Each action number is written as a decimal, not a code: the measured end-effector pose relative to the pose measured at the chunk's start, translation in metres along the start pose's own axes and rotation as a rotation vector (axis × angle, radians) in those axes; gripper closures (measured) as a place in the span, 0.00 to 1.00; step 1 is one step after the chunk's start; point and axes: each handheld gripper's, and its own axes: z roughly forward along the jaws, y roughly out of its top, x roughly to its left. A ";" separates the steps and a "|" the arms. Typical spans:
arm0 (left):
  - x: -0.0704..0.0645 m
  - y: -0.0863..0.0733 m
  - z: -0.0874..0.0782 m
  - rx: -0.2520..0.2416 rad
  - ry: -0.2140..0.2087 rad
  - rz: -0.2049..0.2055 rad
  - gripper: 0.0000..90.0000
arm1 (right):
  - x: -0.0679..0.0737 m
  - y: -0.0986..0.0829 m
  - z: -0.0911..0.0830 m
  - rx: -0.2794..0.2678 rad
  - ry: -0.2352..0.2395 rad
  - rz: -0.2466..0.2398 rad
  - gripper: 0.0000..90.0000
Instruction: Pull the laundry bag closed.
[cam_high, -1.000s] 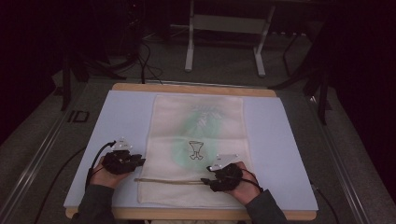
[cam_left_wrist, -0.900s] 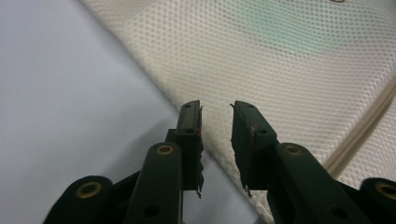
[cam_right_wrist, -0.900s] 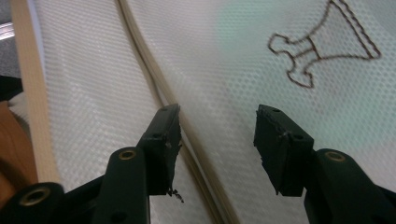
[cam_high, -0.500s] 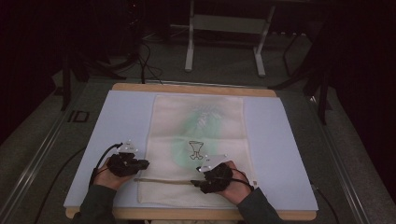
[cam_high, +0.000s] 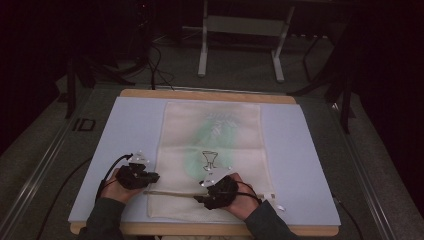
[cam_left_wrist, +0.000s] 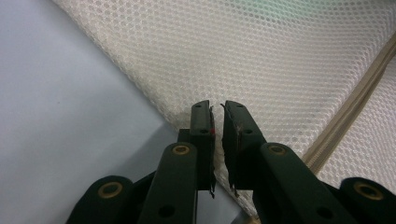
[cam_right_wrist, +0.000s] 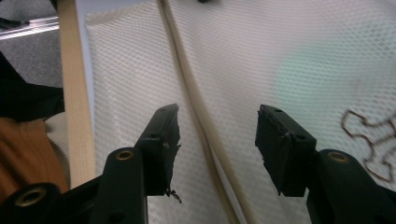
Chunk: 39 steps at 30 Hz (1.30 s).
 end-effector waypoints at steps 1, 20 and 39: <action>0.000 0.000 0.000 0.001 0.002 -0.001 0.93 | 0.001 0.001 0.001 0.000 0.003 -0.005 0.55; 0.000 0.001 -0.001 0.005 0.006 0.019 1.00 | 0.017 0.031 0.031 -0.015 0.077 -0.072 0.63; 0.005 -0.001 0.000 -0.007 -0.017 0.014 1.00 | 0.024 0.057 0.067 -0.037 0.079 -0.111 0.87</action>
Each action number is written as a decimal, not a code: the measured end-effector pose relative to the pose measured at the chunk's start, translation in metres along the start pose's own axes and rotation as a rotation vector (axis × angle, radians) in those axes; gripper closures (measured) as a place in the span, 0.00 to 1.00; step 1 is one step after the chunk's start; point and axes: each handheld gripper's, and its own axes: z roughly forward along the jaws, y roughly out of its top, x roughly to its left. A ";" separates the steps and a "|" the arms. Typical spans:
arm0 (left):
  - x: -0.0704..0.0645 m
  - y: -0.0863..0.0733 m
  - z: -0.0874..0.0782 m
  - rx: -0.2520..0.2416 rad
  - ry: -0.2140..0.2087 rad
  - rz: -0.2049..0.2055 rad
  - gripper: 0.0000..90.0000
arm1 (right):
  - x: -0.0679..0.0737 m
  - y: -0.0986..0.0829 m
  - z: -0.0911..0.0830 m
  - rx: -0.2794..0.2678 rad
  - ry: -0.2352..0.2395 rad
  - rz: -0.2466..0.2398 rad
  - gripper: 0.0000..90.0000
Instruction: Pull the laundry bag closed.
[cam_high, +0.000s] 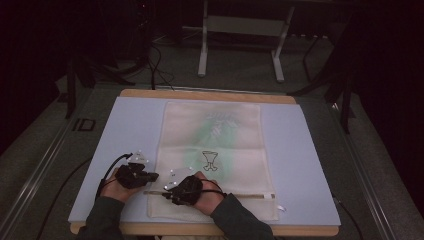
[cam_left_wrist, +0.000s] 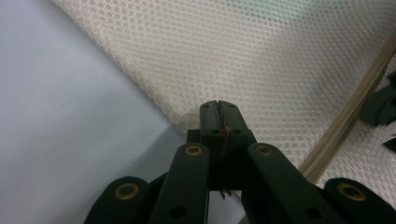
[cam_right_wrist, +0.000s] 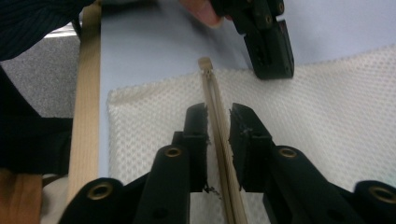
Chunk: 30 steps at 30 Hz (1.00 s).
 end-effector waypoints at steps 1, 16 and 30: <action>0.000 0.000 0.000 -0.004 -0.004 -0.007 1.00 | 0.001 0.001 0.002 0.001 0.000 -0.002 0.88; 0.008 -0.002 0.002 -0.030 -0.038 -0.044 1.00 | 0.001 0.018 0.034 0.002 0.001 -0.007 0.92; 0.014 -0.003 0.002 -0.053 -0.090 -0.080 1.00 | 0.002 0.033 0.055 0.026 0.017 -0.020 0.90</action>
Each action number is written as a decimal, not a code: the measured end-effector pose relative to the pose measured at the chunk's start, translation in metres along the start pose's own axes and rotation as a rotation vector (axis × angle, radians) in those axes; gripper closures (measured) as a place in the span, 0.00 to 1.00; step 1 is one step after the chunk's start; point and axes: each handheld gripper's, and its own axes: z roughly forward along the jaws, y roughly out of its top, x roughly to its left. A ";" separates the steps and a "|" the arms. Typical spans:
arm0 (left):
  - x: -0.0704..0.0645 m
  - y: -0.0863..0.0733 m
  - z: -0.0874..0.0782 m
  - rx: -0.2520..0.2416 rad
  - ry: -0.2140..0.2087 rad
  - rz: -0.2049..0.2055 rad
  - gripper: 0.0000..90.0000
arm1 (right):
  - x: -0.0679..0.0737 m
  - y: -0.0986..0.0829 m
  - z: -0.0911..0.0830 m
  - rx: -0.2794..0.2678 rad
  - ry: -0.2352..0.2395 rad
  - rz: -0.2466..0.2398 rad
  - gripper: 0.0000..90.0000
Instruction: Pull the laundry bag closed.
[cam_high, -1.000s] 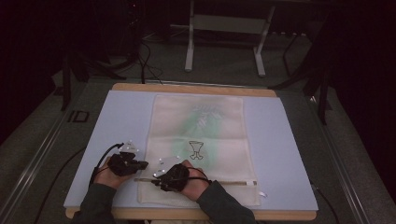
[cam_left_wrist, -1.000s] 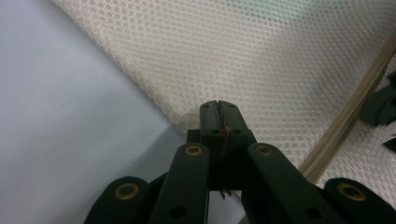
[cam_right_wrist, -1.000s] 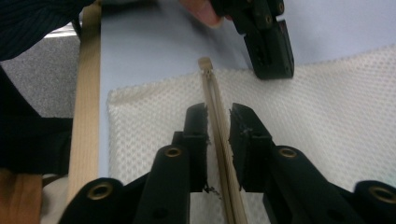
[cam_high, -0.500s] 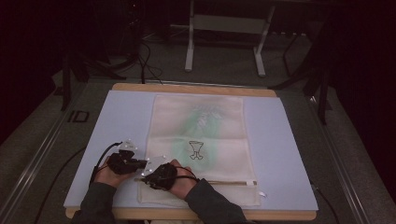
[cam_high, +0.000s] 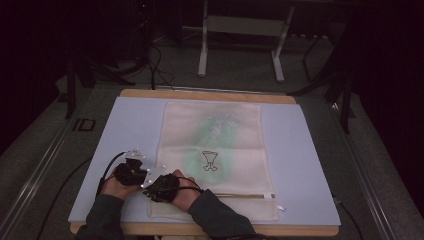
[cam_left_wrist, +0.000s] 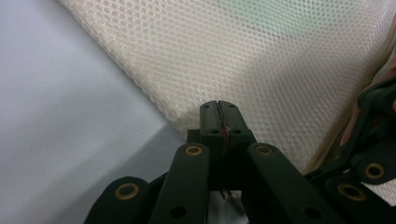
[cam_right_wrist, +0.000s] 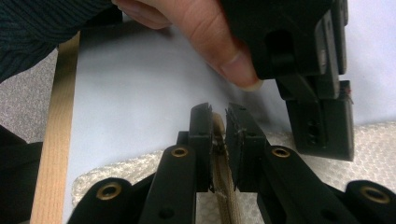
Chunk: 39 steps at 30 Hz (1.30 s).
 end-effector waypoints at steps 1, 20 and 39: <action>0.000 0.000 -0.001 -0.007 -0.005 -0.007 1.00 | 0.000 0.000 0.000 0.000 -0.001 0.002 0.89; 0.004 -0.001 -0.009 -0.067 -0.011 -0.037 1.00 | -0.005 0.005 0.012 -0.006 0.027 0.032 0.90; 0.005 -0.003 -0.013 -0.076 -0.001 -0.041 1.00 | -0.007 0.001 -0.014 -0.056 0.041 0.035 0.90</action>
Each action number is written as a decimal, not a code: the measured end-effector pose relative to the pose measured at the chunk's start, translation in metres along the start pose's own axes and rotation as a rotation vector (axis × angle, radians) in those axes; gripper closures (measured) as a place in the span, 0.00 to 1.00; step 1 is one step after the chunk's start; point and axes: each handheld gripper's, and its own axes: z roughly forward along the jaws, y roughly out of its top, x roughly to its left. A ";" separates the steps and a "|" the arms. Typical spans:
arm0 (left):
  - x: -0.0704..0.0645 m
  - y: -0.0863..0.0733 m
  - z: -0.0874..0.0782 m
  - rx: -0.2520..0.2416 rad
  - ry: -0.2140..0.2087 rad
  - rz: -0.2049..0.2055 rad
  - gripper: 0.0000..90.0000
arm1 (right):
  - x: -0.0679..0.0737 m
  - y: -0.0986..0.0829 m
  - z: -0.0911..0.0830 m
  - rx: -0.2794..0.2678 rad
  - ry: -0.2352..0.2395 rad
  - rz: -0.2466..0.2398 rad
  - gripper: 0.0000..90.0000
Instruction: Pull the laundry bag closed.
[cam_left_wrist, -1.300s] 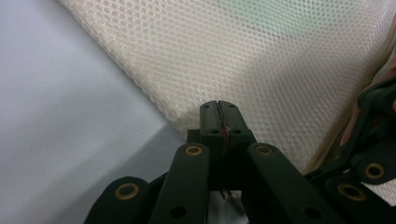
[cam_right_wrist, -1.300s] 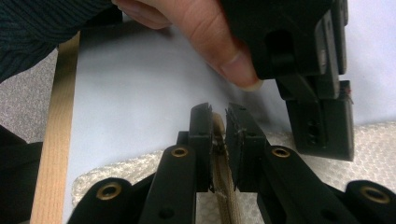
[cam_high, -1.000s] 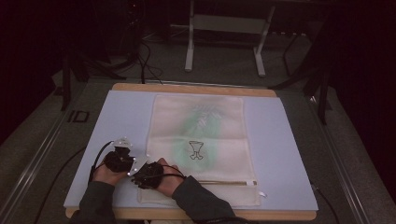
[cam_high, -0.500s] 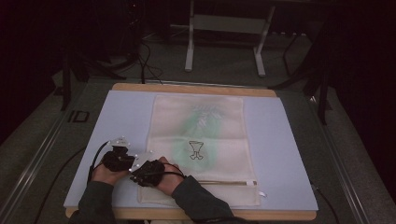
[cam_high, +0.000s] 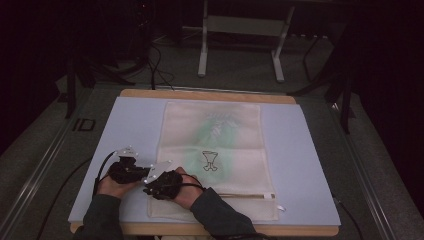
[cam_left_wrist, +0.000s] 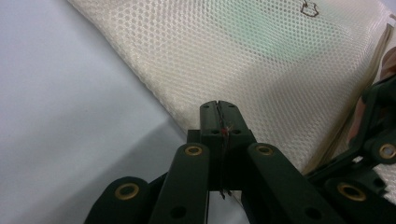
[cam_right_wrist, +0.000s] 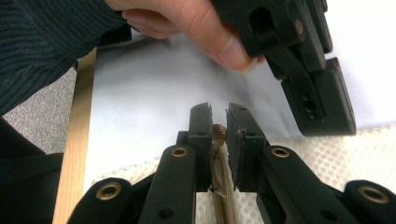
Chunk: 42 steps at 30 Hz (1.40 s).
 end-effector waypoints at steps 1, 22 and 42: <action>0.000 0.000 0.000 0.004 -0.001 0.004 1.00 | 0.000 -0.001 -0.001 0.001 0.000 0.002 0.90; -0.002 0.000 0.003 0.033 -0.001 0.019 1.00 | -0.009 -0.021 -0.001 0.010 0.059 0.088 0.89; -0.011 -0.004 0.007 0.127 -0.008 0.033 1.00 | -0.003 -0.028 0.002 0.002 0.017 0.073 0.90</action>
